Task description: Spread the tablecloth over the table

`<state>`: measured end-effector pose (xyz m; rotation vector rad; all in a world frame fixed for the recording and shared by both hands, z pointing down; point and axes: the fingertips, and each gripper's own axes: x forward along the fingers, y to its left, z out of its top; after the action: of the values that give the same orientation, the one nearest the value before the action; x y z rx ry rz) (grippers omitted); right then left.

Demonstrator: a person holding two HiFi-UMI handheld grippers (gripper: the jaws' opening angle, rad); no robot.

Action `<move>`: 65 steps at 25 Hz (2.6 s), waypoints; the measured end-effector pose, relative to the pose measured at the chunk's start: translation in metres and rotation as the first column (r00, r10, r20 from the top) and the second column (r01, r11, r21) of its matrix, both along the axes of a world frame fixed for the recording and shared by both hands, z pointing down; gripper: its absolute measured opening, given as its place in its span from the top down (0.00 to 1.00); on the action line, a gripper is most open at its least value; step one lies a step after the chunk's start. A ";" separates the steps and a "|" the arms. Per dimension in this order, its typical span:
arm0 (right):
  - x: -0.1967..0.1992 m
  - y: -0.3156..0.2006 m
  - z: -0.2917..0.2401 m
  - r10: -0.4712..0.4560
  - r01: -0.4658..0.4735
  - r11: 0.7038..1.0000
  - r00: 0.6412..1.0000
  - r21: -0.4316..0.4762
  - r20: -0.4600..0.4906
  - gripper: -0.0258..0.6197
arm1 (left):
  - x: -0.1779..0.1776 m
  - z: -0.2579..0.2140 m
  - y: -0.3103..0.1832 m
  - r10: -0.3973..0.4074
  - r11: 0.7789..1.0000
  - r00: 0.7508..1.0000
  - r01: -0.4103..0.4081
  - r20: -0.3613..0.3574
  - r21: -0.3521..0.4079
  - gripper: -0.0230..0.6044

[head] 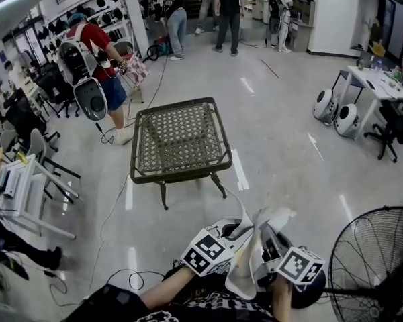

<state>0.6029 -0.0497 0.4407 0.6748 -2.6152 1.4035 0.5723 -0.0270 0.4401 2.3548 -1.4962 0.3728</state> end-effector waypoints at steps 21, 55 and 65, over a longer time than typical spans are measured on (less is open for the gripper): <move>-0.090 -0.124 -0.006 0.270 -0.266 0.963 0.956 0.055 -0.115 0.93 | -0.131 -0.003 -0.117 0.173 0.984 0.983 -0.175 0.064 0.019 0.90; -0.241 -0.365 -0.038 0.543 -0.539 0.840 0.833 0.067 -0.108 0.93 | -0.369 -0.022 -0.405 0.242 0.966 0.969 -0.236 -0.053 0.104 0.91; -0.289 -0.487 -0.050 0.414 -0.414 0.910 0.910 0.015 -0.005 0.92 | -0.492 -0.081 -0.549 -0.083 0.976 0.996 0.073 0.044 0.206 0.91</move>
<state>0.3141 -0.5367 0.3909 1.2971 -2.5754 1.4701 0.0804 -0.5761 0.3588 2.4481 -1.7205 0.2756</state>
